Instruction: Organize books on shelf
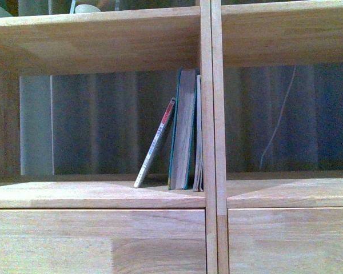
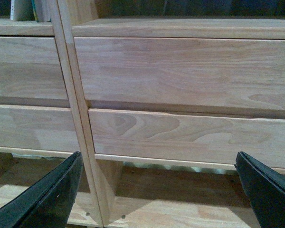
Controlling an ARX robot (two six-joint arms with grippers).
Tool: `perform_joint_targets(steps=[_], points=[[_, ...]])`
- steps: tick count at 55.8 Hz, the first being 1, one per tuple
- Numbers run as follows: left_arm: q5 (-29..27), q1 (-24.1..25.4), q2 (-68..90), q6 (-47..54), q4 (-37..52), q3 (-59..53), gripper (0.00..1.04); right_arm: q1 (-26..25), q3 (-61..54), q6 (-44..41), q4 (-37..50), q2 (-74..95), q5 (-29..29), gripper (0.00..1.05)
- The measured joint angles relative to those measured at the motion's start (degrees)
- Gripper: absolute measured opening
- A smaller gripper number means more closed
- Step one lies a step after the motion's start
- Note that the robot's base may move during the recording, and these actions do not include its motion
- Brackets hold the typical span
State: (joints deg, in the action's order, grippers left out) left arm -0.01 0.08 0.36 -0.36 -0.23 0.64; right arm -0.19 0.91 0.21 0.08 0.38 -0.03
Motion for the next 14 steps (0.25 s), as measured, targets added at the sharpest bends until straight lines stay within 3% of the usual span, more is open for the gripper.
perform_joint_targets(steps=[14], points=[[0.0,0.0,0.0,0.0,0.0,0.0,0.98,0.0,0.0,0.0,0.0,0.0,0.0,0.98]])
